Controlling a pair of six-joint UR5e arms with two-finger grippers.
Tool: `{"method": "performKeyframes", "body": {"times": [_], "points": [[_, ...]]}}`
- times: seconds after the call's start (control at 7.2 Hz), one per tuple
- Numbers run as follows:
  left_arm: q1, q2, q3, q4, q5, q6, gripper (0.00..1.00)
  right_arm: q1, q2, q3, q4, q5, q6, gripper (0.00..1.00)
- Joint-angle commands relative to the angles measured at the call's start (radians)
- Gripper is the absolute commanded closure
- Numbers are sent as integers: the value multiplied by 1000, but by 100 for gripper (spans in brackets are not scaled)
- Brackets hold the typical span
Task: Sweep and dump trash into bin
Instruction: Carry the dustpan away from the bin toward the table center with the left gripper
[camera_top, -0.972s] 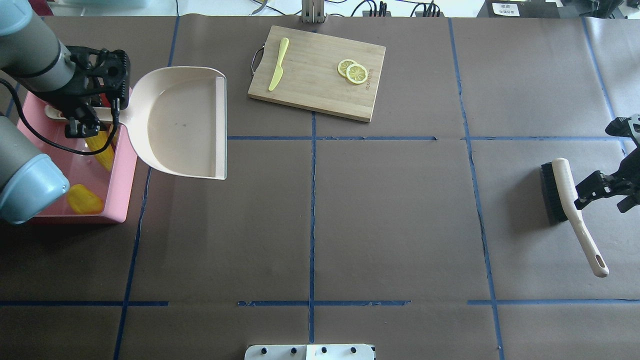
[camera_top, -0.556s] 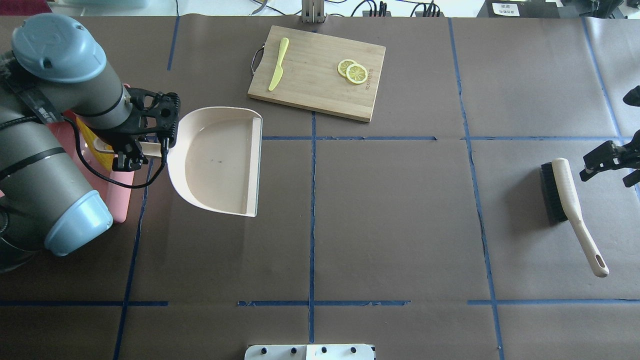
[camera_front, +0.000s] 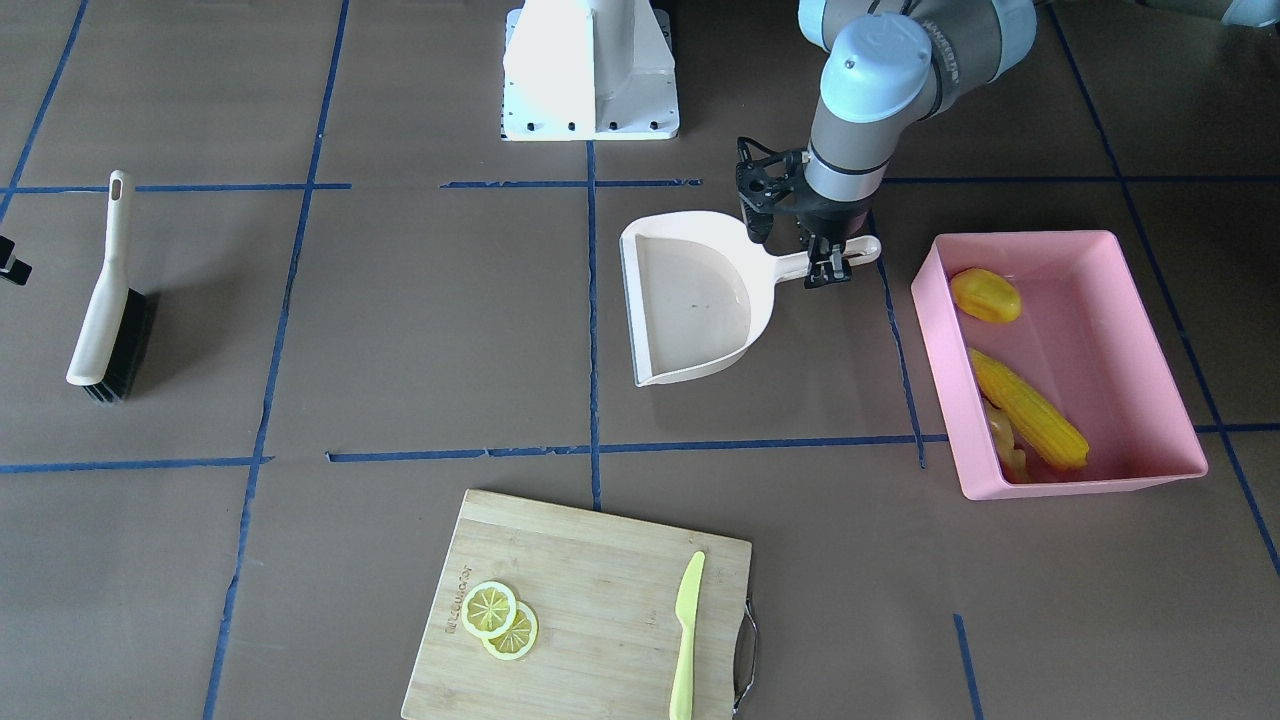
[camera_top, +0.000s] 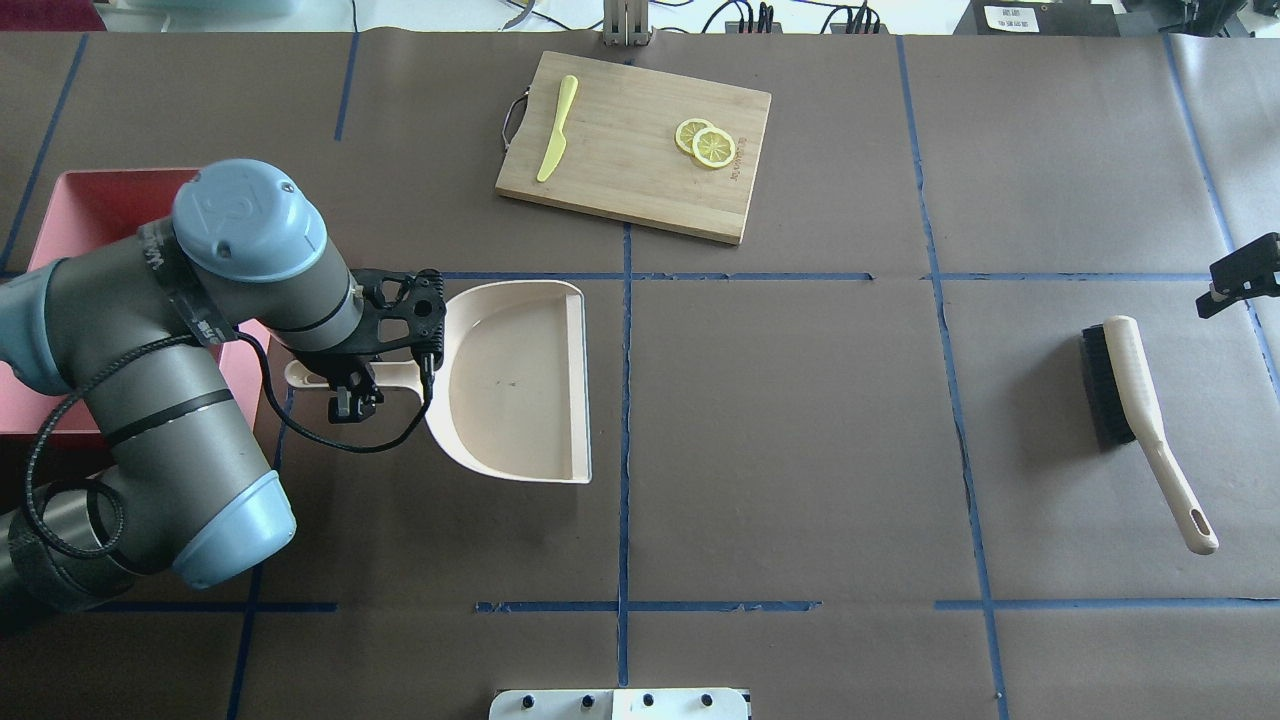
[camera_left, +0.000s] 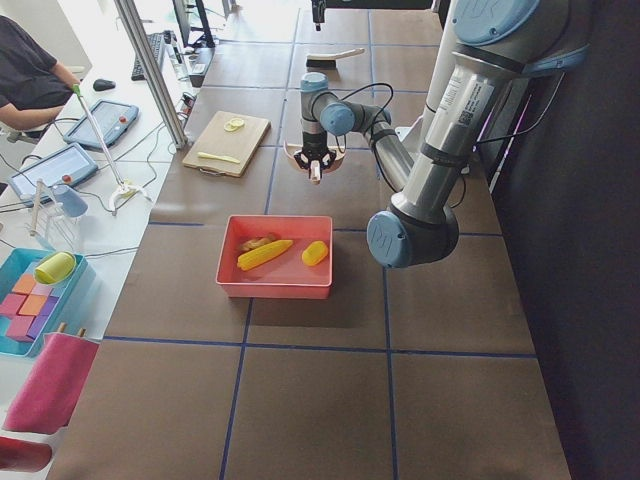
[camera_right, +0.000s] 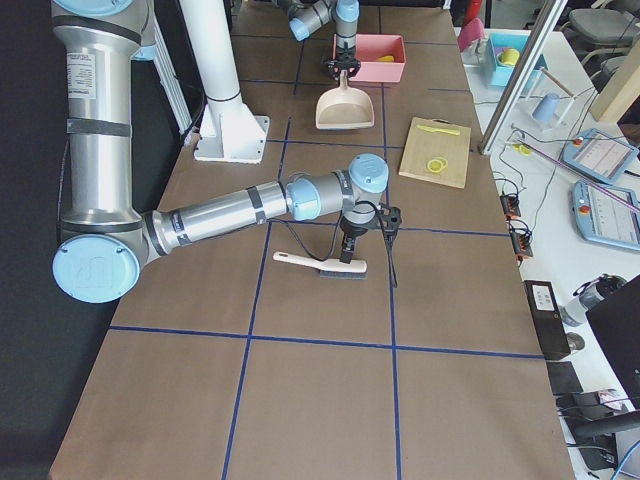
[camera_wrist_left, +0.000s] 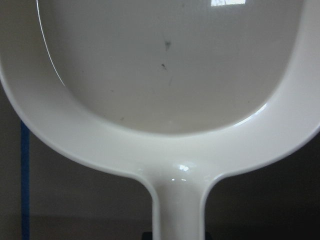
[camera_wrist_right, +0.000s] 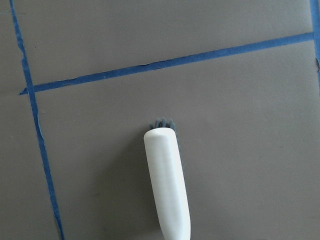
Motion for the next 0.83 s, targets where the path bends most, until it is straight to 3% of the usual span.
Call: {"method": "performKeyframes", "body": {"times": [0.0, 0.69], "points": [[18, 1, 32, -40, 0, -23, 100, 4, 4, 13, 1, -4, 0, 0], [23, -29, 32, -28, 3, 40, 95, 4, 4, 13, 1, -7, 0, 0]]}}
